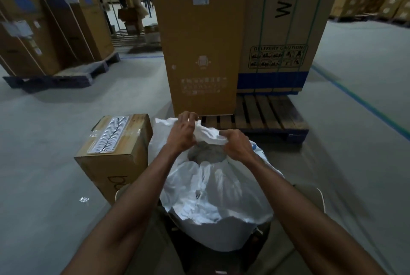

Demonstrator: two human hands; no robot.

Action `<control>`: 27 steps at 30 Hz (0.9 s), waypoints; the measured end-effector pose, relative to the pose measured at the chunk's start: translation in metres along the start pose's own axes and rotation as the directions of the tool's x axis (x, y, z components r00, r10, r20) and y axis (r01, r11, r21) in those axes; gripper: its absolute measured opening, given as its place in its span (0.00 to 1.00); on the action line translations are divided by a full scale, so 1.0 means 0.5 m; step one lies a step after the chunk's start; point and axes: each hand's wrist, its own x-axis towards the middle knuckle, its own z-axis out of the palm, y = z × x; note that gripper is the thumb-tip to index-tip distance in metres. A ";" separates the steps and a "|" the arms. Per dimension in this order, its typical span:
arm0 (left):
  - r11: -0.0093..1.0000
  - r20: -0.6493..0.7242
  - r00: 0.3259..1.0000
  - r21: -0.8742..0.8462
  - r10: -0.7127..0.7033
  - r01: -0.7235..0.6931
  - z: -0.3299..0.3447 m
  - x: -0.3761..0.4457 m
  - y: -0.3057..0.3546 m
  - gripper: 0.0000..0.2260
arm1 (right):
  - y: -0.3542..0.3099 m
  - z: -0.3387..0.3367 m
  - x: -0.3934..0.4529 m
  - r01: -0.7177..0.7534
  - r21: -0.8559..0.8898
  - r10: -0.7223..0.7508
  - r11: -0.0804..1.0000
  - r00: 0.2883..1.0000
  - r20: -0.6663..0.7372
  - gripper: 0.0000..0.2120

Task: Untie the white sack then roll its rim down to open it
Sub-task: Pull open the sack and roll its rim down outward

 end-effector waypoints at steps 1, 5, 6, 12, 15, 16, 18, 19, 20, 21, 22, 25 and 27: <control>0.995 0.053 0.998 0.098 -0.020 0.015 -0.001 -0.004 -0.006 0.37 | 0.000 -0.012 -0.018 0.017 -0.044 -0.017 0.999 1.000 -0.007 0.22; 0.980 0.123 0.980 0.147 -0.155 0.136 0.004 -0.022 -0.034 0.37 | 0.009 -0.059 -0.076 0.088 -0.089 -0.095 0.992 0.992 -0.086 0.22; 0.983 0.122 0.979 0.109 -0.160 0.147 -0.001 -0.027 -0.033 0.33 | 0.013 -0.069 -0.086 0.102 -0.090 -0.111 0.991 0.988 -0.104 0.21; 0.978 0.065 0.996 -0.193 -0.068 0.079 -0.032 -0.044 -0.004 0.19 | 0.036 -0.092 -0.090 0.001 -0.144 -0.023 0.990 0.988 -0.151 0.21; 0.973 0.086 0.994 -0.215 -0.072 0.089 -0.026 -0.043 0.001 0.13 | 0.027 -0.072 -0.062 -0.033 -0.252 0.019 0.967 0.998 -0.060 0.20; 0.963 0.108 0.991 -0.249 -0.084 0.108 -0.022 -0.043 -0.003 0.13 | 0.024 -0.058 -0.049 -0.039 -0.310 0.028 0.950 0.999 -0.040 0.23; 0.922 0.131 0.985 -0.355 -0.114 0.154 -0.014 -0.043 -0.019 0.14 | 0.019 -0.025 -0.024 -0.059 -0.419 0.043 0.906 0.998 -0.048 0.27; 0.910 0.123 0.985 -0.383 -0.119 0.157 -0.007 -0.039 -0.030 0.14 | 0.017 -0.010 -0.012 -0.072 -0.473 0.040 0.878 0.996 -0.076 0.28; 0.908 0.109 0.987 -0.390 -0.118 0.152 -0.001 -0.035 -0.037 0.12 | 0.015 0.003 0.001 -0.078 -0.525 0.026 0.847 0.994 -0.105 0.27; 0.913 0.088 0.990 -0.383 -0.113 0.139 0.005 -0.028 -0.046 0.09 | 0.011 0.014 0.014 -0.080 -0.568 0.008 0.819 0.992 -0.127 0.27; 0.922 0.052 0.993 -0.370 -0.105 0.117 0.009 -0.023 -0.051 0.08 | 0.005 0.023 0.028 -0.077 -0.589 -0.007 0.804 0.990 -0.140 0.27; 0.970 -0.147 0.988 -0.244 -0.052 0.015 0.010 -0.005 -0.068 0.07 | -0.024 0.043 0.083 -0.034 -0.548 -0.004 0.836 0.998 -0.068 0.35; 0.998 -0.280 0.960 -0.060 0.013 -0.031 0.006 0.002 -0.083 0.02 | -0.044 0.058 0.124 0.016 -0.484 -0.025 0.875 1.000 -0.010 0.40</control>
